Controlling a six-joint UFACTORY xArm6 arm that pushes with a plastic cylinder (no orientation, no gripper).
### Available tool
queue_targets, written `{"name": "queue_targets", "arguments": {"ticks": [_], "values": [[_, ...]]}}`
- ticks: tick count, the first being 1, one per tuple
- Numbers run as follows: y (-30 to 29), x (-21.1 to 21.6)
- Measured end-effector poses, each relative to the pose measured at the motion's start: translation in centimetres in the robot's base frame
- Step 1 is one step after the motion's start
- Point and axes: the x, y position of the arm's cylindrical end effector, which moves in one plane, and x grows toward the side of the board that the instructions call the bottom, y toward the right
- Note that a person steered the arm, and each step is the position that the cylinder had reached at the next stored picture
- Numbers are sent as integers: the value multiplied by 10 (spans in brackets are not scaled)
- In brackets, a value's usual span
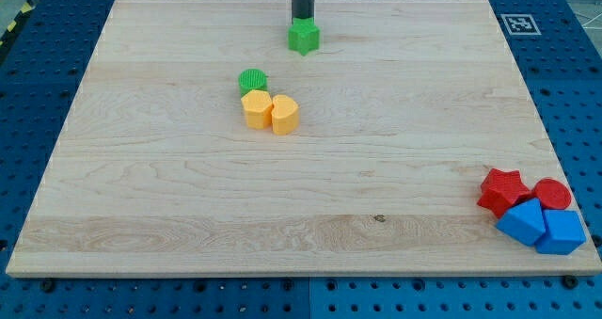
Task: Push the green star towards green circle
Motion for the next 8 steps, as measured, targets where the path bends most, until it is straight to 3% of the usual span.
{"name": "queue_targets", "arguments": {"ticks": [3, 5, 6, 8], "values": [[1, 79], [50, 73], [57, 103], [38, 109]]}}
